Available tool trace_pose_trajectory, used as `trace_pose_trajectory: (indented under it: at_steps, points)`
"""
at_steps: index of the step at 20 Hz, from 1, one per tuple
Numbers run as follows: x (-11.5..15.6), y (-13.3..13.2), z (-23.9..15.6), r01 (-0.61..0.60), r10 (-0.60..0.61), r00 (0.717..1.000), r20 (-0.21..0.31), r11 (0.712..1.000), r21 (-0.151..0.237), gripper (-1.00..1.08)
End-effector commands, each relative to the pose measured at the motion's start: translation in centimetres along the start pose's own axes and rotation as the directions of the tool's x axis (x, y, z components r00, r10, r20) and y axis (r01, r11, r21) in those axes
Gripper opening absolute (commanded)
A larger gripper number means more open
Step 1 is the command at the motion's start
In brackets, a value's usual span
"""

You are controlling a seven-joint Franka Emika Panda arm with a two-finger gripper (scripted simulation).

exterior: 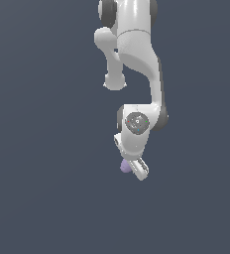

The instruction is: Pick up the object and move it to a goal position.

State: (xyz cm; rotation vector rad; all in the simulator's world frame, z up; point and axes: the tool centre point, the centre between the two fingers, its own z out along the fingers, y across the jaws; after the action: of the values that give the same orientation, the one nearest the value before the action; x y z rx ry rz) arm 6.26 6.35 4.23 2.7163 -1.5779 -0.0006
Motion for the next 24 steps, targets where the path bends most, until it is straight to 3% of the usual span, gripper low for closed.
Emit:
trace_pose_trajectory:
  at_steps: [1,14,24]
  points:
    - [0.0,0.0,0.0,0.000,0.000,1.000,0.000,1.000,0.000,-1.00]
    - [1.0,1.7,0.0,0.001,-0.001,1.000,0.000,1.000,0.000,-1.00]
    - [5.5,8.6,0.0,0.001,-0.001,1.000,0.000,1.000,0.000,-1.00]
